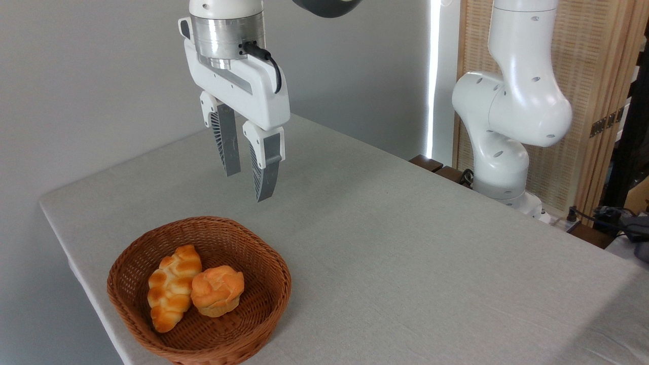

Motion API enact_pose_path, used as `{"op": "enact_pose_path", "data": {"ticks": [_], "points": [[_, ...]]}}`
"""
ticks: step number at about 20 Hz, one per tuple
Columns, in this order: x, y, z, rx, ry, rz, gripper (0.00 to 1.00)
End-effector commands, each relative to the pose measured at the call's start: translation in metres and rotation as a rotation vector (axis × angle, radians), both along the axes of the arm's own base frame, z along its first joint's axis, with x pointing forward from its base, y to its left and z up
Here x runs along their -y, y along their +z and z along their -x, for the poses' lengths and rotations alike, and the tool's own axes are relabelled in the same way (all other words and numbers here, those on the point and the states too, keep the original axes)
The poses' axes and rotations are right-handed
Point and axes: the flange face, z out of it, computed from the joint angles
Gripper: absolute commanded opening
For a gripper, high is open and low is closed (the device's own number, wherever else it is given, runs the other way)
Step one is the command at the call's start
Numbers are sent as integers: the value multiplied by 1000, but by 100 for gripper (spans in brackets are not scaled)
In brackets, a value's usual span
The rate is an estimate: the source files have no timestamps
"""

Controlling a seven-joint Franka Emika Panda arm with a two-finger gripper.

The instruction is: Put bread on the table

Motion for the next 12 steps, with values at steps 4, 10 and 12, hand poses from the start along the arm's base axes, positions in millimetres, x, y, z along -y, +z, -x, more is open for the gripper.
{"op": "enact_pose_path", "data": {"ticks": [4,10,12], "points": [[0,3,-1,-2,-2,9,100],[0,4,-1,0,-7,9,100],[2,3,-1,-2,-3,15,100]]}}
